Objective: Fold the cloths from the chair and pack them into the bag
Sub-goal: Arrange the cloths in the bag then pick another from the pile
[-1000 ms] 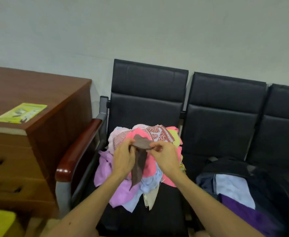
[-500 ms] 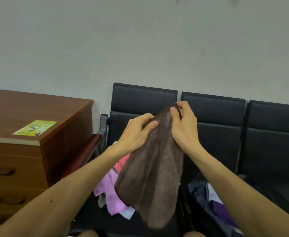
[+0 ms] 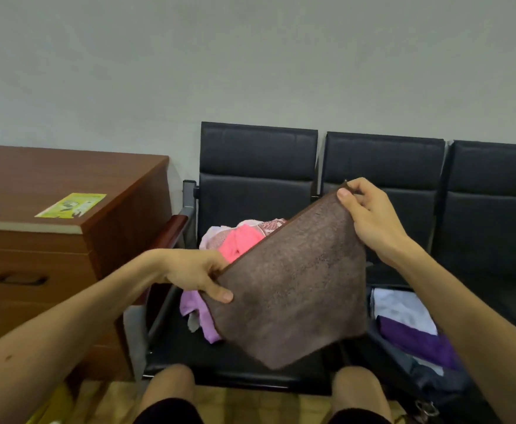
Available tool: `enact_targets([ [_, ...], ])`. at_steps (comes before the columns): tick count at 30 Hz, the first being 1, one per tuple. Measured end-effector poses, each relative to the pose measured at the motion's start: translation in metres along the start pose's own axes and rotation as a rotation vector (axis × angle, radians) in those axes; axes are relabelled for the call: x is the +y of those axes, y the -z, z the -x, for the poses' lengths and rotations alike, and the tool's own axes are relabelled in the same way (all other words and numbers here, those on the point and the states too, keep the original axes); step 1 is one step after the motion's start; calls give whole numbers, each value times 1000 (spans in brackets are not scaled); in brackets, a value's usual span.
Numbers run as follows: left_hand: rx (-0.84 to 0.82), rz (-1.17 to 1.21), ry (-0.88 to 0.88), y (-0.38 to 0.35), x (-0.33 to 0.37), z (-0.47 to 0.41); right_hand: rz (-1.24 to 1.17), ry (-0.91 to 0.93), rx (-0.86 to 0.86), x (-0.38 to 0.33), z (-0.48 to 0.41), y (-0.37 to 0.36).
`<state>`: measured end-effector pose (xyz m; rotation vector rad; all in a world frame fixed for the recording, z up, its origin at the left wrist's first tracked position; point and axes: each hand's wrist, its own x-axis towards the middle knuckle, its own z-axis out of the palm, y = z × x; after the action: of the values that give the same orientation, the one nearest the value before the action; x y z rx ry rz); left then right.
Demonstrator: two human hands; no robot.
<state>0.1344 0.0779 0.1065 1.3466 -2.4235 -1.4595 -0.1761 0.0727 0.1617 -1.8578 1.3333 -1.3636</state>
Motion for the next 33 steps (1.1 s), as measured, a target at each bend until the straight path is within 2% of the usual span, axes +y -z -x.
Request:
enact_targets([
  [5, 235, 153, -11, 8, -4, 16, -66, -104, 90, 40, 23, 7],
  [9, 527, 359, -41, -2, -11, 12, -112, -143, 188, 72, 44, -1],
  [13, 801, 480, -78, -28, -27, 2, -176, -189, 271, 90, 65, -16],
  [19, 1086, 604, -23, -74, -52, -20, -320, -345, 358, 116, 96, -46],
  [25, 1177, 703, 93, -106, -68, -29, -354, -435, 391, 127, 113, -64],
  [29, 1160, 792, 131, -116, -64, -37, -339, -463, 371, 122, 116, -73],
  [33, 1113, 856, 93, -124, -48, -48, -366, -454, 312, 112, 121, -87],
])
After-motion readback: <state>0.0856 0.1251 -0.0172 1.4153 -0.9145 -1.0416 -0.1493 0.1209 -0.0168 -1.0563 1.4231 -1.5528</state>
